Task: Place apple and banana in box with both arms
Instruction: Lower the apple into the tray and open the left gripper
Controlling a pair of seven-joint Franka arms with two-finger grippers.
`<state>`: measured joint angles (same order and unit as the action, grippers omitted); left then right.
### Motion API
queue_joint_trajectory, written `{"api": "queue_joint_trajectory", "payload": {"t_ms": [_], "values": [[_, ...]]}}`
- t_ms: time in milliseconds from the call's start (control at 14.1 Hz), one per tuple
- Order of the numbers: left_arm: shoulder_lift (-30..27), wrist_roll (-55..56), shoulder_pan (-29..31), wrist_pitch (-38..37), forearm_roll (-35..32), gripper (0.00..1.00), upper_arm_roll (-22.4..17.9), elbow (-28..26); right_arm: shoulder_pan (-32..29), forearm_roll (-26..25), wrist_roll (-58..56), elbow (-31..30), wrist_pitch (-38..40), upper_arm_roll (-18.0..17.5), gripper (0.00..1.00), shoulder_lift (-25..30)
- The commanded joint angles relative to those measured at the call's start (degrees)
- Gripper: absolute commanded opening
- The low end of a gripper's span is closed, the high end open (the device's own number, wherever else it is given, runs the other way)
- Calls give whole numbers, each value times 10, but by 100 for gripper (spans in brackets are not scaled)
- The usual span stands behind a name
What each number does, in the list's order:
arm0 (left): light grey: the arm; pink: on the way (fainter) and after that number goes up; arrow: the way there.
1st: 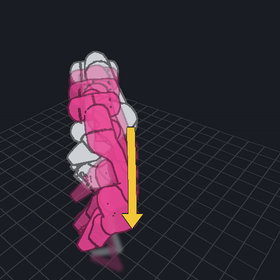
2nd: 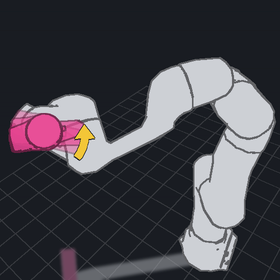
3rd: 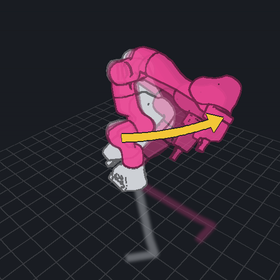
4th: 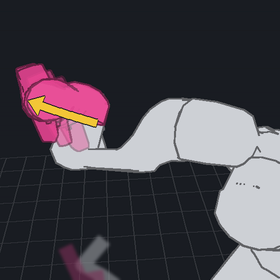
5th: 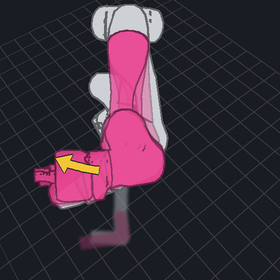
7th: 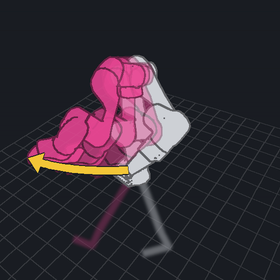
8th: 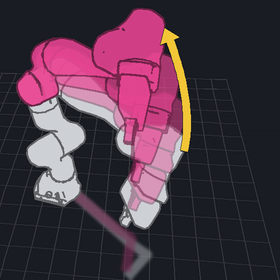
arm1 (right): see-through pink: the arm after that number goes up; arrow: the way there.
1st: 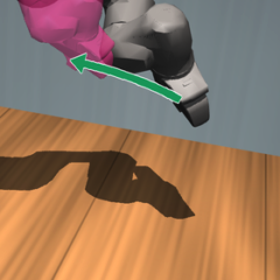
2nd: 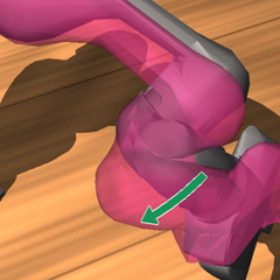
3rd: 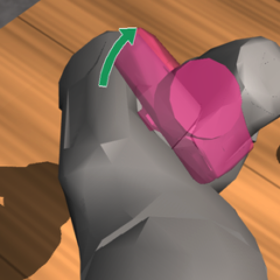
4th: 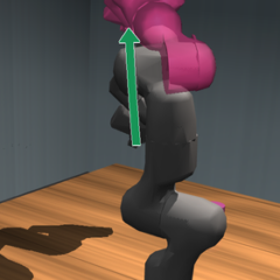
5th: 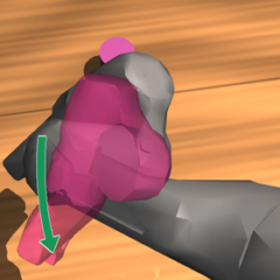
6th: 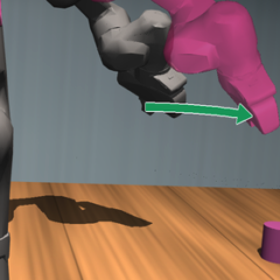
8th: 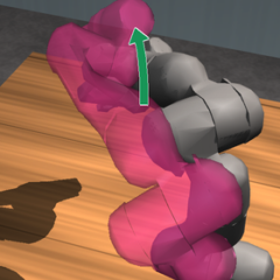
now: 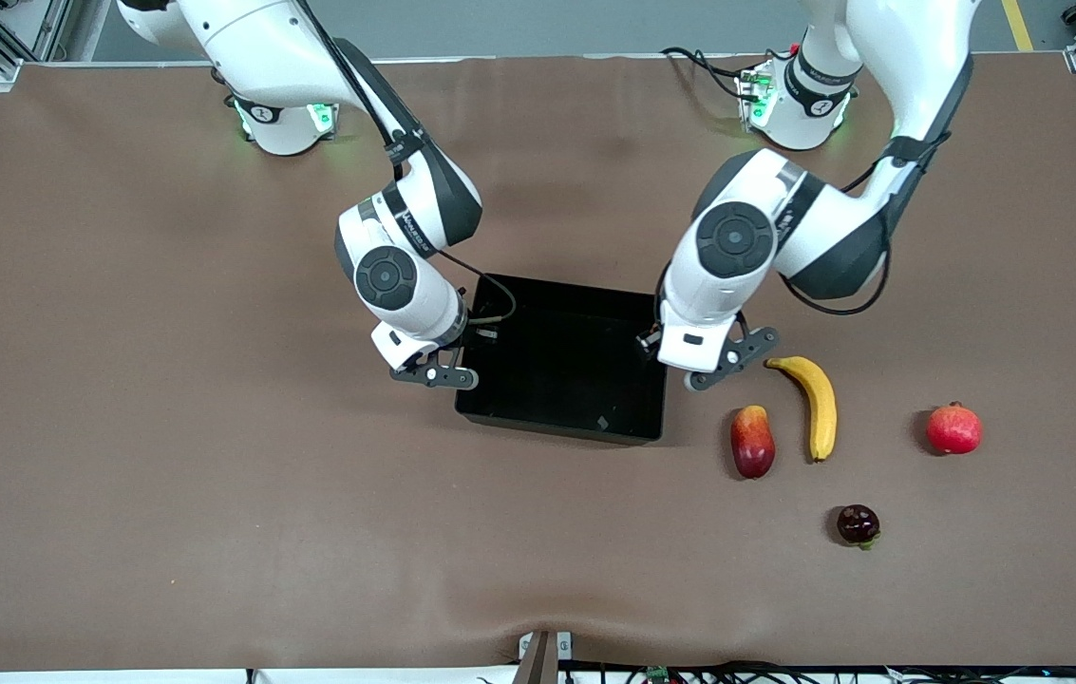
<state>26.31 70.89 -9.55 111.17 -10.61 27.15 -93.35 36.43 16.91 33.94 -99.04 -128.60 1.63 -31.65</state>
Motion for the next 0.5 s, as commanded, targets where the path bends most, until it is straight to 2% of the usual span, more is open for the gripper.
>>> {"api": "queue_joint_trajectory", "payload": {"t_ms": [0,71,142,212,425], "values": [[23,44,-18,-10,-11,0,0,19,10,34,2,-33,-24,6,0,22],[33,61,-27,-8,-12,0,0,22,10,34,2,-33,-24,6,27,20],[44,78,-39,-6,-13,0,-1,27,10,34,2,-33,-23,6,77,20],[56,90,-49,-5,-13,0,-3,35,10,34,2,-33,-22,6,100,20],[80,115,-57,21,-14,0,-4,42,10,33,1,-32,-20,6,100,21]]}}
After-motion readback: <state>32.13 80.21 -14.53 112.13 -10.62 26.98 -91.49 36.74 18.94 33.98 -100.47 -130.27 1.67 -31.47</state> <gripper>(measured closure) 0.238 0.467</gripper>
